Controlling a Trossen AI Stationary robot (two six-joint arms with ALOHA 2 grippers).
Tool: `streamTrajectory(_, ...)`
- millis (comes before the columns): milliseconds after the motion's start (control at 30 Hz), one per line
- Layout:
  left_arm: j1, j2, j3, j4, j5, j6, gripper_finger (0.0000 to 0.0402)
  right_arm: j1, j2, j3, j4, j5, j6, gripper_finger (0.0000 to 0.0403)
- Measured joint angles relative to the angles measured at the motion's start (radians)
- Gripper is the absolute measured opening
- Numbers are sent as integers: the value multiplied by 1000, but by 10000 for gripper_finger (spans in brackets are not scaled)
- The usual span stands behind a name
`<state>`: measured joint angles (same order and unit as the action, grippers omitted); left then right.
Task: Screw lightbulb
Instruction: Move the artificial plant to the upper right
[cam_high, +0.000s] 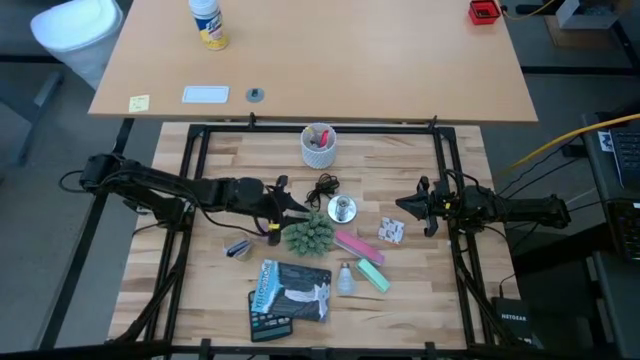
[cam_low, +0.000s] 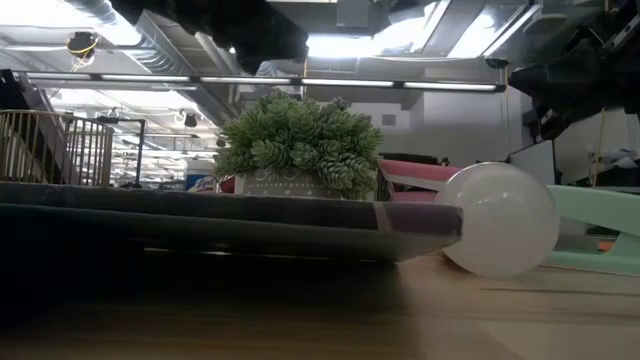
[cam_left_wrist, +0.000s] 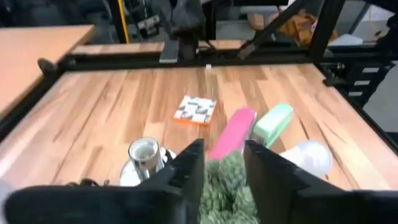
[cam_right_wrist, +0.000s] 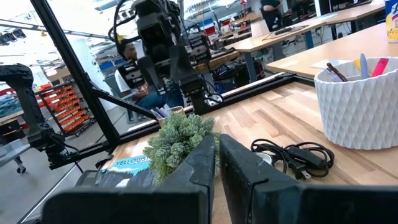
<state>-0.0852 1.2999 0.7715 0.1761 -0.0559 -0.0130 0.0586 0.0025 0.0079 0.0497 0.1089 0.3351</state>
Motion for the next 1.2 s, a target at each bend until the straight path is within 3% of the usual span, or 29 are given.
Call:
streamTrajectory(233,-1,0,0,-120,0,-91,183,0,0,0,0,0,0,28)
streamTrajectory(467,-1,0,0,-193,0,-174,210,0,0,0,0,-5,0,28)
streamTrajectory(1000,-17,173,0,-88,-30,-220,210,0,0,0,-7,-5,0,28)
streamTrajectory(1200,-17,173,-1,-92,-110,-219,160,0,0,0,-7,-5,0,28)
